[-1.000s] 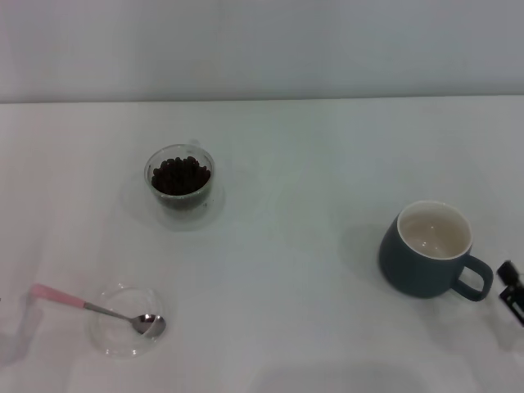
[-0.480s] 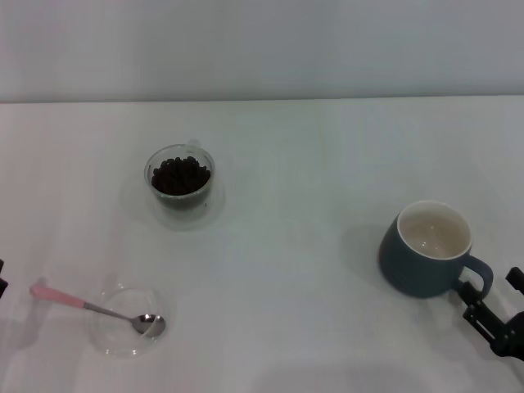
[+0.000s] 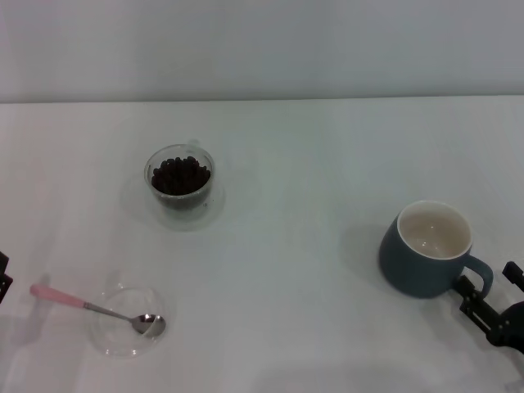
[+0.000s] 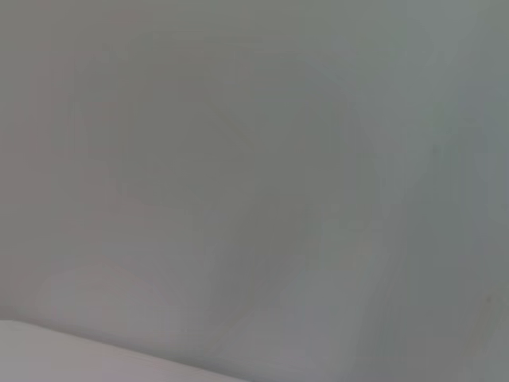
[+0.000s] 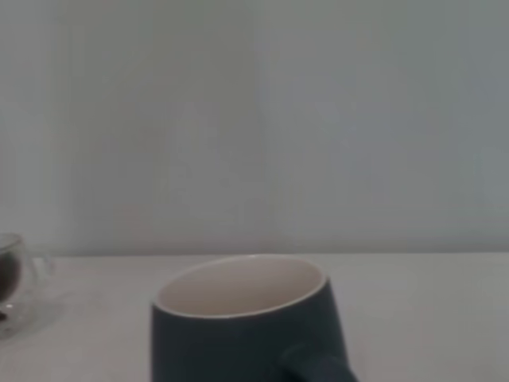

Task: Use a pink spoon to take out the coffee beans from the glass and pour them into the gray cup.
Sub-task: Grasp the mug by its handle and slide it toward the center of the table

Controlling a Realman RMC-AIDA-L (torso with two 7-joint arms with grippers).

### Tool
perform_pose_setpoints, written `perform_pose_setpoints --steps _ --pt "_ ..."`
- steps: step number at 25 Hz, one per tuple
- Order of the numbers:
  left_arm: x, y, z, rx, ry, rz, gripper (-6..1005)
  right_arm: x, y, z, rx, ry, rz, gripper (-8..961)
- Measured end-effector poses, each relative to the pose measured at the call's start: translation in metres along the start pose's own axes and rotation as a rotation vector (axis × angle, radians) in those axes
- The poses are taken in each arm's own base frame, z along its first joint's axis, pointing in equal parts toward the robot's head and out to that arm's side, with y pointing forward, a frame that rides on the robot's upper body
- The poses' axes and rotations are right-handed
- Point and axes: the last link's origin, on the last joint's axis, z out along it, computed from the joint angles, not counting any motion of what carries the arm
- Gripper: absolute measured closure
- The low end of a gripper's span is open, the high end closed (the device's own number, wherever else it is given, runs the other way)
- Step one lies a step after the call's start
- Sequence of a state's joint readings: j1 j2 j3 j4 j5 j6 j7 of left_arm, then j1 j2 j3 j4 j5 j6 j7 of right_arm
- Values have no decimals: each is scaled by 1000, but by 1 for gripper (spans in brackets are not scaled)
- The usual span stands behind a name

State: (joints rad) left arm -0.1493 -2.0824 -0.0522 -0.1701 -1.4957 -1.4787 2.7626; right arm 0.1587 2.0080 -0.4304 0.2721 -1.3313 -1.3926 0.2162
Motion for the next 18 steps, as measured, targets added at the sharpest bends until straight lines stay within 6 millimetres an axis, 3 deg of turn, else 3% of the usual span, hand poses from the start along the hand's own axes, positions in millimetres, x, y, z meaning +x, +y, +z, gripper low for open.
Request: perform_pose_setpoints --steps 18 --pt "-1 -9 -10 40 -12 8 108 -10 -17 17 69 -29 -11 110"
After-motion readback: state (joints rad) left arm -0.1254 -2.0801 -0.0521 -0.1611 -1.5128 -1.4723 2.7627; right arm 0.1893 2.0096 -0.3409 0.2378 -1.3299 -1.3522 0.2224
